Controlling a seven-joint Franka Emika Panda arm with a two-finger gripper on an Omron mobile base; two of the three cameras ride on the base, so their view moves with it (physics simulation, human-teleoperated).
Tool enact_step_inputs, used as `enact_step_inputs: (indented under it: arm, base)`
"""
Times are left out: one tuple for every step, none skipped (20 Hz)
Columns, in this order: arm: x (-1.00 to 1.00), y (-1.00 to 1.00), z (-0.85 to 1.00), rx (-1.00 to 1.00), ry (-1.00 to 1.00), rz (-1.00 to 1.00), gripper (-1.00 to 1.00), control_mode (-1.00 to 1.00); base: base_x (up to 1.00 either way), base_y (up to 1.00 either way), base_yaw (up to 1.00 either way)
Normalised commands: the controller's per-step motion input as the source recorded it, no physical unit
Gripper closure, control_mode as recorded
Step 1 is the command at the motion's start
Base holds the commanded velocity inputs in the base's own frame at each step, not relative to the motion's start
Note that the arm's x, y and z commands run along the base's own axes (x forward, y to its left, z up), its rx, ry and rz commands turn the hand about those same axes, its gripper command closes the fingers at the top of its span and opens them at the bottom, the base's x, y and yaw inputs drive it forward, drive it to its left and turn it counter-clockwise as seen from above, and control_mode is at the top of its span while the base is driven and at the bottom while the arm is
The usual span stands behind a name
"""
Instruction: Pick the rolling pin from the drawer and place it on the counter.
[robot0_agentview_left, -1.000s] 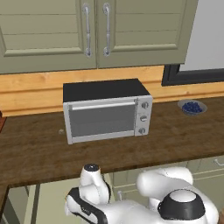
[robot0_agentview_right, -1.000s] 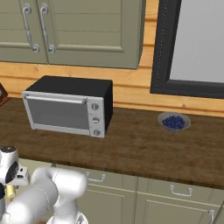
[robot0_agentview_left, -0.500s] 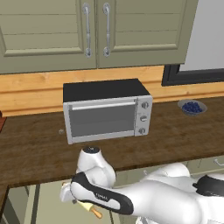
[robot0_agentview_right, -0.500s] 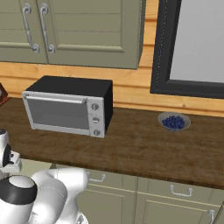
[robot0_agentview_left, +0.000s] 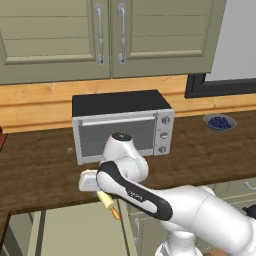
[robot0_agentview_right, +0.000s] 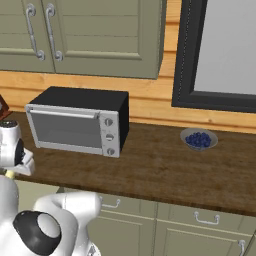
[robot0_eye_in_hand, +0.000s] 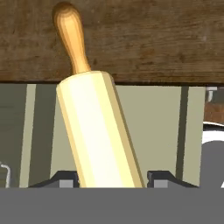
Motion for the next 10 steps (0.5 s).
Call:
enact_step_inputs:
  arm:
    - [0.82, -0.55, 0.49, 0.0, 0.0, -0.19, 1.0, -1.0]
    - [0.86, -0.54, 0.34, -0.02, 0.0, -0.17, 1.0, -1.0]
    - [0.96, -0.55, 0.35, -0.01, 0.0, -0.15, 1.0, -1.0]
    - [1.0, -0.67, 0.16, 0.0, 0.0, -0.11, 1.0, -1.0]
    - [1.0, -0.72, 0.06, 0.0, 0.0, -0.09, 1.0, -1.0]
    - [0.99, -0.69, 0.01, 0.0, 0.0, -0.08, 1.0, -1.0]
    - [0.89, -0.64, 0.0, -0.01, 0.0, -0.07, 1.0, -1.0]
    - [0.71, -0.49, 0.0, -0.06, 0.0, -0.05, 1.0, -1.0]
    - [0.64, -0.4, -0.01, -0.08, 0.0, -0.03, 1.0, -1.0]
    - [0.42, -0.38, -0.11, -0.07, 0.0, -0.02, 1.0, -1.0]
  base:
    - [0.0, 0.0, 0.0]
    - [0.0, 0.0, 0.0]
    - [0.0, 0.0, 0.0]
    - [0.0, 0.0, 0.0]
    - [0.0, 0.0, 0.0]
    - [0.0, 0.0, 0.0]
    - [0.0, 0.0, 0.0]
    - [0.0, 0.0, 0.0]
    - [0.0, 0.0, 0.0]
    - [0.0, 0.0, 0.0]
